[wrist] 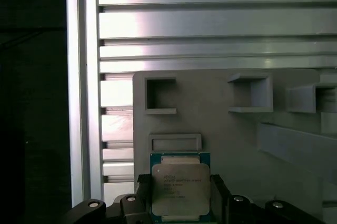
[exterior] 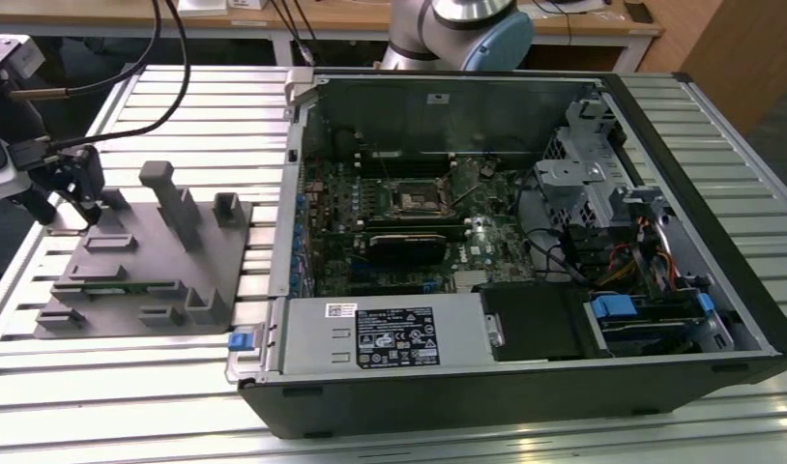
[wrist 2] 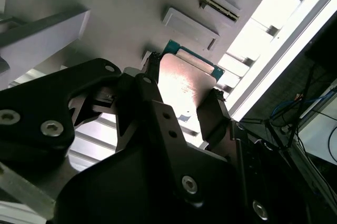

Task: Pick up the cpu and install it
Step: 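Pick up the cpu and move it towards the insertion slot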

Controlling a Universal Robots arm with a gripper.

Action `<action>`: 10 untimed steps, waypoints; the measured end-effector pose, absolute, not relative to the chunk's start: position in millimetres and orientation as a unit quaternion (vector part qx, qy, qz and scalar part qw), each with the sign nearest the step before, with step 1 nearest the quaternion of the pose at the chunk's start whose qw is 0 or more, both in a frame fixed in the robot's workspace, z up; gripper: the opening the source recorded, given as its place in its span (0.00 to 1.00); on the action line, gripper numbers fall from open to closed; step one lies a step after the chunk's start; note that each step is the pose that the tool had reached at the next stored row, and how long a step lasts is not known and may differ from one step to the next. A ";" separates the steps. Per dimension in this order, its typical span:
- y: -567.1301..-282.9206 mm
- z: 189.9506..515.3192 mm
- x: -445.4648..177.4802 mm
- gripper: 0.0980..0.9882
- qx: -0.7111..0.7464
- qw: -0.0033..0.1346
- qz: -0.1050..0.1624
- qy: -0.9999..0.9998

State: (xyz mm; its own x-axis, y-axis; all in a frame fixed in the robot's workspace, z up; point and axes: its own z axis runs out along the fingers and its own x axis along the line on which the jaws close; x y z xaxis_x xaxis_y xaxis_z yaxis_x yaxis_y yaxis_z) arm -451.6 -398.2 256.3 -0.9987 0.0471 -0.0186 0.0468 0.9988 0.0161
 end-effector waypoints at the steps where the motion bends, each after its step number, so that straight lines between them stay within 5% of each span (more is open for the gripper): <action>1: -398.1 256.9 -451.6 0.49 0.023 0.009 0.008 1.000; 10: -397.3 262.3 -451.6 0.49 0.023 0.009 0.008 1.000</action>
